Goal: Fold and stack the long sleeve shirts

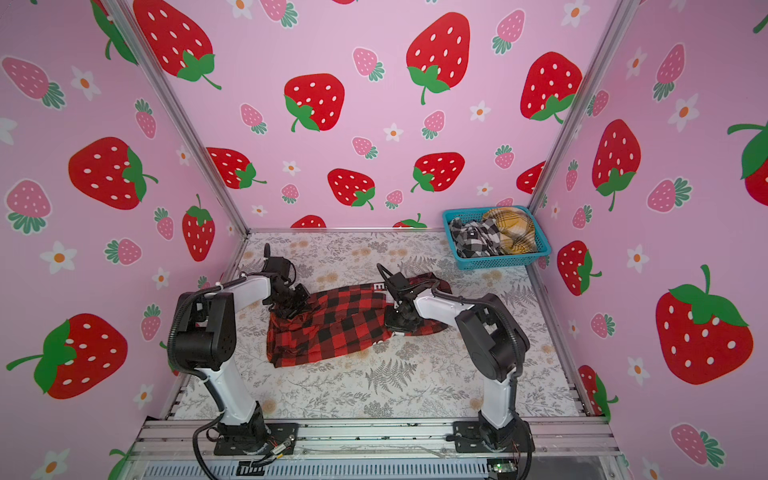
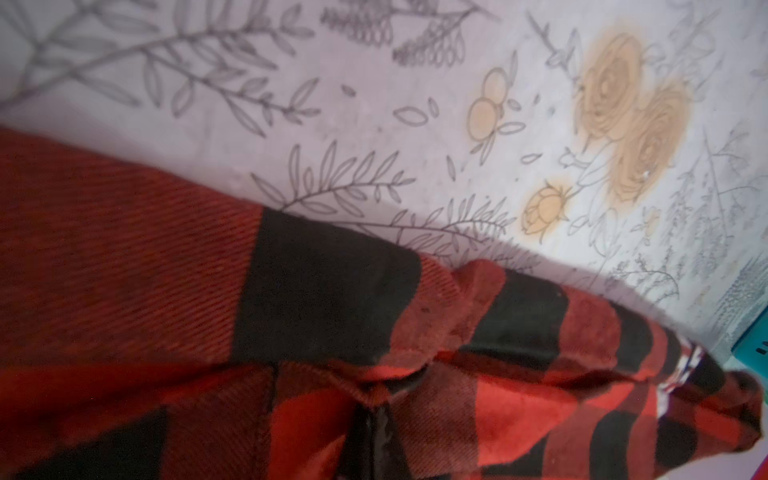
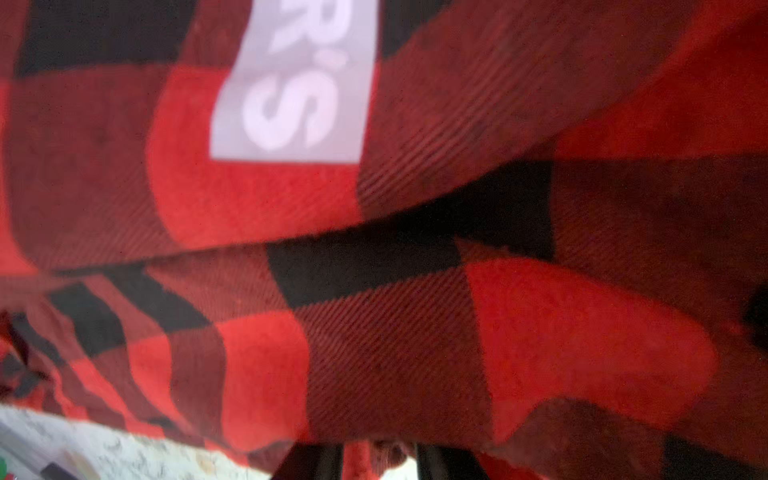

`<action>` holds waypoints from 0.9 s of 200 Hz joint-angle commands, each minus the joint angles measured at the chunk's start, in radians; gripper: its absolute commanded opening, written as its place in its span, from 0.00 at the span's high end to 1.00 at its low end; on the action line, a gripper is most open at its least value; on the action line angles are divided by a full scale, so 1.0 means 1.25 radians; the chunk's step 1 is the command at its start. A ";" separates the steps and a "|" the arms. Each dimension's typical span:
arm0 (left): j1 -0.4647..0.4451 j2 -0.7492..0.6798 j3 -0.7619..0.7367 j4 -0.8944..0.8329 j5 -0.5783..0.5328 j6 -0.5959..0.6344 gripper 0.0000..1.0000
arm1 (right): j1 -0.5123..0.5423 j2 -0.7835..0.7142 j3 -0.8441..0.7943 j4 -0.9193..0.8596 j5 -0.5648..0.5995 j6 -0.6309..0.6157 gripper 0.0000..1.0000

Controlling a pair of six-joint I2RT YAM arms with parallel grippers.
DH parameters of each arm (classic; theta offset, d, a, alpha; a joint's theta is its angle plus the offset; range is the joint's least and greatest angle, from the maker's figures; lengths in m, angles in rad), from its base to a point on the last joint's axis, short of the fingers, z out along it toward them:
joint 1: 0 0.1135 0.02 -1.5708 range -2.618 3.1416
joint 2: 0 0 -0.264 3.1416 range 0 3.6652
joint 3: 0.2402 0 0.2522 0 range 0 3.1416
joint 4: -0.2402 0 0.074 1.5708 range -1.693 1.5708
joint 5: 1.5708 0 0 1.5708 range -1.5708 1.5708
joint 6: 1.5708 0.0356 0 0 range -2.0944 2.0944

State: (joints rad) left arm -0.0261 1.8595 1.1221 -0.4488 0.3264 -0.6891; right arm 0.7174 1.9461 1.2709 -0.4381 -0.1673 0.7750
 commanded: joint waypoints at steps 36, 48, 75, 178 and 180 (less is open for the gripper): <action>-0.085 -0.085 -0.173 0.012 0.010 -0.046 1.00 | -0.074 0.265 0.442 -0.211 0.107 -0.119 0.69; -0.153 -0.108 -0.190 0.024 0.022 -0.057 1.00 | -0.083 0.287 0.516 -0.244 0.111 -0.134 0.69; -0.268 -0.137 -0.170 0.038 0.078 -0.078 0.97 | -0.087 0.247 0.561 -0.270 0.109 -0.183 0.63; -0.230 -0.153 0.023 -0.175 0.086 0.074 0.73 | 0.017 -0.142 0.003 -0.084 0.024 -0.032 0.65; -0.231 -0.150 0.020 -0.169 0.092 0.071 0.74 | 0.021 -0.140 -0.002 -0.077 0.020 -0.029 0.65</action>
State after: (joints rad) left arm -0.3244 1.6054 1.1709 -0.5903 0.3901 -0.6323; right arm 0.6880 1.7500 1.3544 -0.6357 -0.0544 0.6540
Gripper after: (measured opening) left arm 0.283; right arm 0.373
